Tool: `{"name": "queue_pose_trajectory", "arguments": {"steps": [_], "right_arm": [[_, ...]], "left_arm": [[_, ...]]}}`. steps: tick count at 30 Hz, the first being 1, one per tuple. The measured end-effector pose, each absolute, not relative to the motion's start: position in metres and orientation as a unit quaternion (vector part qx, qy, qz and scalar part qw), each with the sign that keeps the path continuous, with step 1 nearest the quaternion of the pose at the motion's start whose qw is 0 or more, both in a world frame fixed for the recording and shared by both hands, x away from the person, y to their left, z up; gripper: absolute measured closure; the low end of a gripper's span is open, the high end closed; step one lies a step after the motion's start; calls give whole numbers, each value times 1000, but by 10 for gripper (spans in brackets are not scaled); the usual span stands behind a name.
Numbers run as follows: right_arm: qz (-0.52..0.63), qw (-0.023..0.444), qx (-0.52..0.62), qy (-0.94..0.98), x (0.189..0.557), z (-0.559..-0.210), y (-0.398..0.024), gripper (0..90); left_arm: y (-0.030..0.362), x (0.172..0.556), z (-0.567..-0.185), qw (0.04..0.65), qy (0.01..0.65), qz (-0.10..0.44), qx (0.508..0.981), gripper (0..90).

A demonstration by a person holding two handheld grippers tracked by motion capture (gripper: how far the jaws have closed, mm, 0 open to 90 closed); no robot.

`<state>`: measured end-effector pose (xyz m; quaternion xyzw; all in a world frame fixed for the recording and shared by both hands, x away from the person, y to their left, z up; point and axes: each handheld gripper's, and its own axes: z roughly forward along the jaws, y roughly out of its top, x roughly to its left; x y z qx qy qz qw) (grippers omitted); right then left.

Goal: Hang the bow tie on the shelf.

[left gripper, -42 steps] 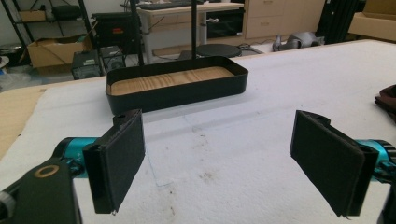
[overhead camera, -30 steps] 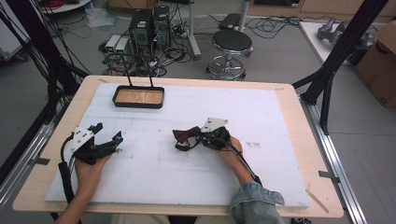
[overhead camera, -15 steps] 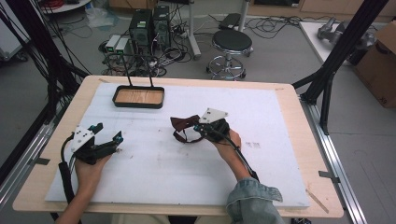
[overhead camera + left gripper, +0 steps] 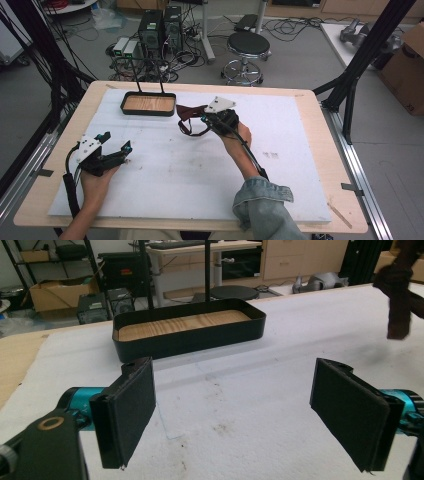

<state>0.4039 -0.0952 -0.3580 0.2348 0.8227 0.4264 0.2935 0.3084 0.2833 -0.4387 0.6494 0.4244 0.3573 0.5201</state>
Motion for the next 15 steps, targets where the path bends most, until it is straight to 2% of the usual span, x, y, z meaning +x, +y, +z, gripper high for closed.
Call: {"name": "queue_pose_trajectory", "arguments": {"steps": [8, 15], "right_arm": [[432, 318, 266, 801, 419, -345, -85, 828], [440, 321, 321, 775, 433, -338, -75, 828]], "left_arm": [[283, 308, -439, 521, 424, 356, 650, 186], [283, 309, -439, 522, 424, 357, 649, 186]]}}
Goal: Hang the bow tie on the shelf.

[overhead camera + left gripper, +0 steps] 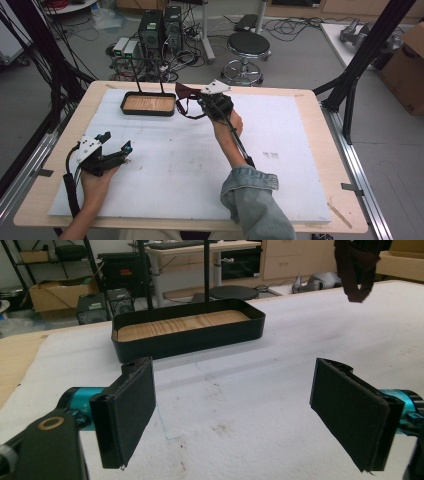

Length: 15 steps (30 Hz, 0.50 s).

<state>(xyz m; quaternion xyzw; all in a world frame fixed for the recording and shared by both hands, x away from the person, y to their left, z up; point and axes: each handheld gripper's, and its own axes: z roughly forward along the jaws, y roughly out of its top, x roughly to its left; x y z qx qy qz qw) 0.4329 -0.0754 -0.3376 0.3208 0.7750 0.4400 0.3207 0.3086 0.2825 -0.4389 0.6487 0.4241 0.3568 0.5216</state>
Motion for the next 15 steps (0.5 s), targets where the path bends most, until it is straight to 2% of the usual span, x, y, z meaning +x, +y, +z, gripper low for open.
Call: {"name": "queue_pose_trajectory", "arguments": {"steps": [15], "right_arm": [[458, 329, 343, 751, 462, -326, -35, 826]], "left_arm": [[282, 308, -439, 521, 422, 358, 650, 188]]}}
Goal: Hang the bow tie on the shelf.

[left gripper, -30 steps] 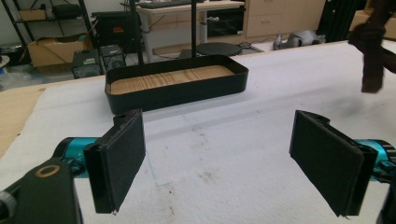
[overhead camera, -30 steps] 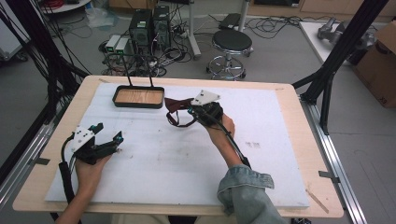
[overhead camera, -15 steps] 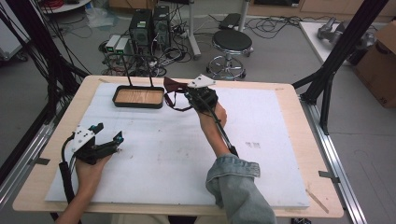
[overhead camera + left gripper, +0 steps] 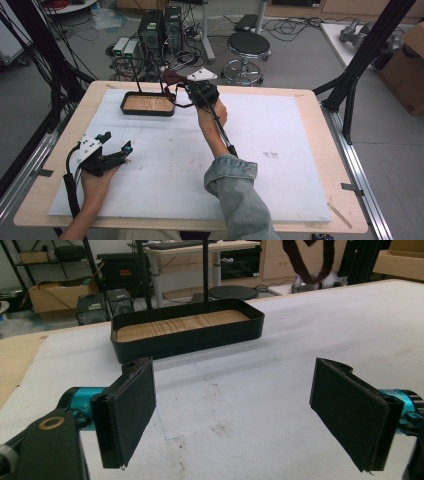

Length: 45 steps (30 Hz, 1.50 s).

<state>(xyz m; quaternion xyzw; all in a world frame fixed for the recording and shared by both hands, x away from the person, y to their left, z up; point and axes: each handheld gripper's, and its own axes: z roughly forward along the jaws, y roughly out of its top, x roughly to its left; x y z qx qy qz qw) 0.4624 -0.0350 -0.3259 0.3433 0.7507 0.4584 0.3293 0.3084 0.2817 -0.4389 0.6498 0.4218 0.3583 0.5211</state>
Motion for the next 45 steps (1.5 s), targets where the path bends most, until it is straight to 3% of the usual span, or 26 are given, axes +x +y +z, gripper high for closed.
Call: {"name": "queue_pose_trajectory", "arguments": {"steps": [30, 45], "right_arm": [[499, 331, 369, 711, 490, -320, -6, 823], [472, 325, 403, 714, 511, -339, -10, 811]], "left_arm": [[282, 308, -439, 521, 421, 357, 651, 188], [281, 308, -439, 522, 419, 355, 653, 190]]}}
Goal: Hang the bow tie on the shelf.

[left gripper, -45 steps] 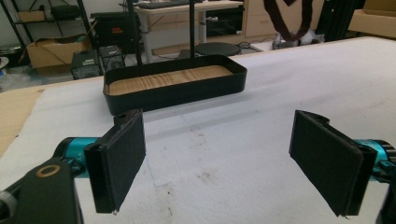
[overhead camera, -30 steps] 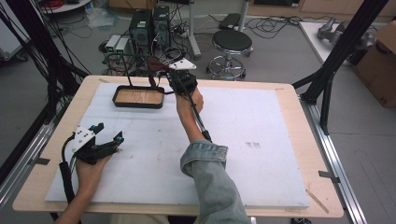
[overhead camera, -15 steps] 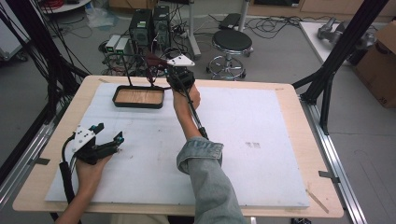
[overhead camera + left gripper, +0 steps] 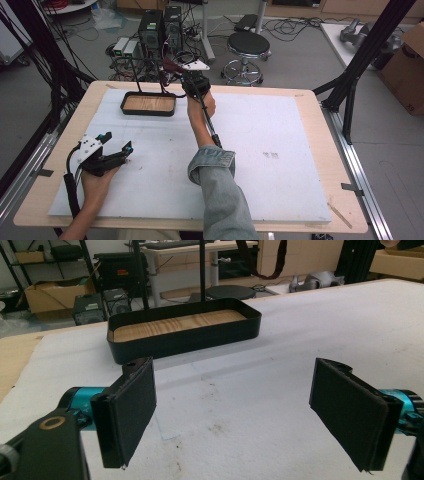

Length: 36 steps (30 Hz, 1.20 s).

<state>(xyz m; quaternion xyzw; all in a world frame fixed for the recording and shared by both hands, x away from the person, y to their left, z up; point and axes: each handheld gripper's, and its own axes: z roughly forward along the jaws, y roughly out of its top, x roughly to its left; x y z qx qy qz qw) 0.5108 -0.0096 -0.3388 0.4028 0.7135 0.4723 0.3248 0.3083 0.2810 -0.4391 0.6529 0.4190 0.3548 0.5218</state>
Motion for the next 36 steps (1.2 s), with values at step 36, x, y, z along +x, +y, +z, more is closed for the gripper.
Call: {"name": "queue_pose_trajectory", "arguments": {"steps": [36], "right_arm": [[449, 280, 424, 735, 513, -360, 0, 743]], "left_arm": [[281, 308, -439, 522, 419, 353, 653, 191]]}}
